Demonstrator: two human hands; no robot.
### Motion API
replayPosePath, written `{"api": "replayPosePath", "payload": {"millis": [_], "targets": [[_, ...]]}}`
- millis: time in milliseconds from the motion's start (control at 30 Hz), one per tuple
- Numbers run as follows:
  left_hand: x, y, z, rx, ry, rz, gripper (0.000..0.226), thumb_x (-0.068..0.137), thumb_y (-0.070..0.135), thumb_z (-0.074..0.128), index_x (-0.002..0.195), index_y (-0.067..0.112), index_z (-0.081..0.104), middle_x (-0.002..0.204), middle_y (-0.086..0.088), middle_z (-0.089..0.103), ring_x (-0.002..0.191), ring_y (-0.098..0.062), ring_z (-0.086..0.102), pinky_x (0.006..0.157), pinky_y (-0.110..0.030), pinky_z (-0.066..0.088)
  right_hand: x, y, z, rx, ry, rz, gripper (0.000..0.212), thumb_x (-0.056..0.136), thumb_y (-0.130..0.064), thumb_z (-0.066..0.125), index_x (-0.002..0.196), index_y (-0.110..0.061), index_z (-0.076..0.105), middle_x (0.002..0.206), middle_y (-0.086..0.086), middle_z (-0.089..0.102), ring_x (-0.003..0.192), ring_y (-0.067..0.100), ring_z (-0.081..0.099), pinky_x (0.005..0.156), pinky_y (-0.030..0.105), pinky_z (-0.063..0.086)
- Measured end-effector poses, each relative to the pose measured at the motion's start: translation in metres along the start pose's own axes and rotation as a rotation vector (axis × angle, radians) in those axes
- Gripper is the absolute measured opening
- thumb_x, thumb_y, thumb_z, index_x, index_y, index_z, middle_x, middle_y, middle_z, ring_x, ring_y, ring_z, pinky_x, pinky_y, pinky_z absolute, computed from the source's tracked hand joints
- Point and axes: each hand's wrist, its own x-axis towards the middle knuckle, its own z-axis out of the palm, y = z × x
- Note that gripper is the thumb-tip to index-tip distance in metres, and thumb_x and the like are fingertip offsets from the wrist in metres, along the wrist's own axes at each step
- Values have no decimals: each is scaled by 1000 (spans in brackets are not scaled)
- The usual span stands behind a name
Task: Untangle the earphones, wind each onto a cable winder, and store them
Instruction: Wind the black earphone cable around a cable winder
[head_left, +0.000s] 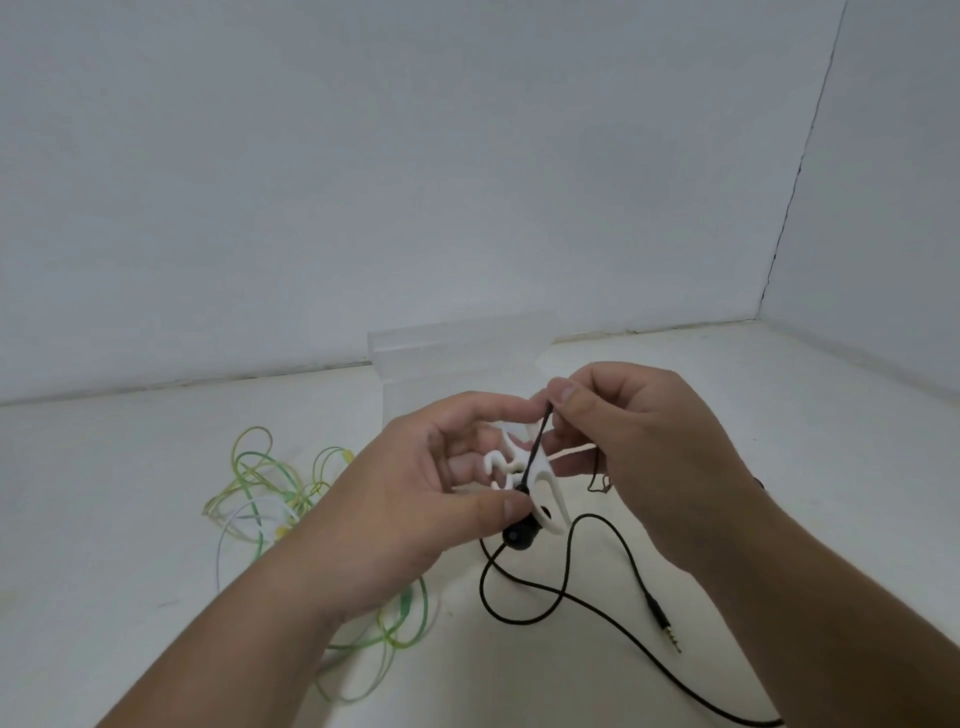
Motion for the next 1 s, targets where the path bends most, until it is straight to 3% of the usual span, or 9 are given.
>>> {"api": "replayPosePath", "payload": {"millis": [233, 333, 533, 700, 867, 1000], "targets": [[0, 1, -1, -66, 14, 8, 56, 66, -8, 76, 115, 17, 63, 94, -19, 66, 78, -31, 62, 68, -33, 55, -2, -2, 0, 68, -64, 29, 30, 97, -17, 58, 82, 8, 65, 82, 11, 75, 68, 19, 67, 67, 35, 59], [1, 0, -1, -54, 54, 30, 54, 64, -8, 77, 113, 13, 66, 93, -14, 68, 75, -29, 67, 71, -37, 55, -1, -3, -1, 88, -44, 32, 30, 97, -16, 58, 75, 4, 63, 81, 14, 75, 66, 19, 67, 62, 33, 58], [1, 1, 4, 23, 131, 54, 52, 59, -2, 82, 104, 21, 74, 91, -6, 70, 69, -25, 68, 74, -44, 60, -3, -5, -1, 69, -51, 64, 30, 98, -16, 55, 76, 1, 64, 74, 9, 73, 51, 14, 60, 51, 26, 50], [2, 1, 6, 29, 144, 76, 48, 63, -1, 78, 104, 23, 75, 83, -5, 69, 69, -19, 69, 72, -30, 58, -4, -5, 1, 63, -74, 54, 28, 96, -17, 59, 70, -7, 63, 72, 12, 70, 50, 19, 61, 50, 32, 50], [1, 2, 6, 65, 144, 81, 49, 62, 1, 80, 104, 26, 75, 79, -7, 67, 70, -21, 70, 74, -34, 59, -4, -4, -1, 128, -85, 90, 25, 97, -10, 57, 73, -2, 57, 61, 13, 63, 46, 22, 58, 47, 29, 49], [-1, 5, 11, 139, 150, 120, 50, 69, -9, 82, 103, 27, 75, 84, -6, 68, 71, -21, 71, 77, -37, 62, -3, -3, -3, 149, -81, 123, 23, 97, -10, 56, 77, 2, 55, 57, 15, 63, 44, 22, 57, 45, 26, 47]]}}
